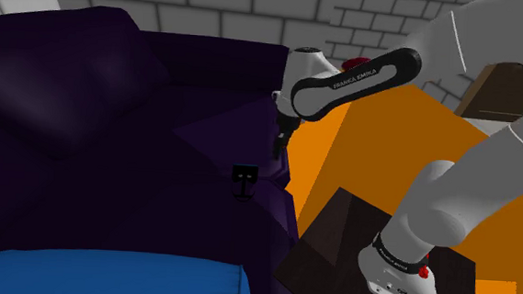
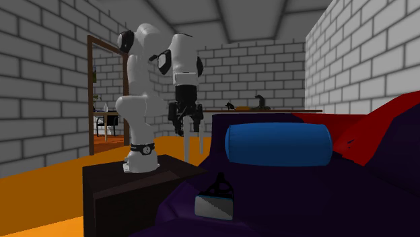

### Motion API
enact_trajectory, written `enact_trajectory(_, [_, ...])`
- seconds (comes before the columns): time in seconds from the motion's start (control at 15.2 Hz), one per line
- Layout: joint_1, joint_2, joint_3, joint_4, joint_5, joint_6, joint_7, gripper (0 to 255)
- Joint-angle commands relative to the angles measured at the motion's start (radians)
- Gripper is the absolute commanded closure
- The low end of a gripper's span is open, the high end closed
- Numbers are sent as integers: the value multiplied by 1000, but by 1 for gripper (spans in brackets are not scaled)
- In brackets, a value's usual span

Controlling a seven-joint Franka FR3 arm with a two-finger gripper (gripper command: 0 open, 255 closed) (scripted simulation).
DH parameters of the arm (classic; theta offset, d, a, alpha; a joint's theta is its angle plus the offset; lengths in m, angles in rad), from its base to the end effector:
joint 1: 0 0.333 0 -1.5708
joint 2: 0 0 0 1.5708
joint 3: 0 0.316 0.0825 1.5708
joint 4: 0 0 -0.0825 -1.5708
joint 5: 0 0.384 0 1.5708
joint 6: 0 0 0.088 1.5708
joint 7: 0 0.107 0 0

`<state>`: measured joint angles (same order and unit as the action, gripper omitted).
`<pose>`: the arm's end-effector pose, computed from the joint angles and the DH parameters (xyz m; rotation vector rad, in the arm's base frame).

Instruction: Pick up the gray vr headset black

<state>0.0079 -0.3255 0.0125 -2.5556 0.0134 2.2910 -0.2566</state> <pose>0.4254 0.0089 0.3873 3.1111 0.4193 0.0961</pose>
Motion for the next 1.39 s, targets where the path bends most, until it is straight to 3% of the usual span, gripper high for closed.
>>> enact_trajectory(0.0, [-1,71,2,11,-13,71,-9,0])
enact_trajectory(0.73, [-13,522,-10,195,-122,387,-30,0])
enact_trajectory(1.32, [-7,634,-22,208,-145,488,-12,0])
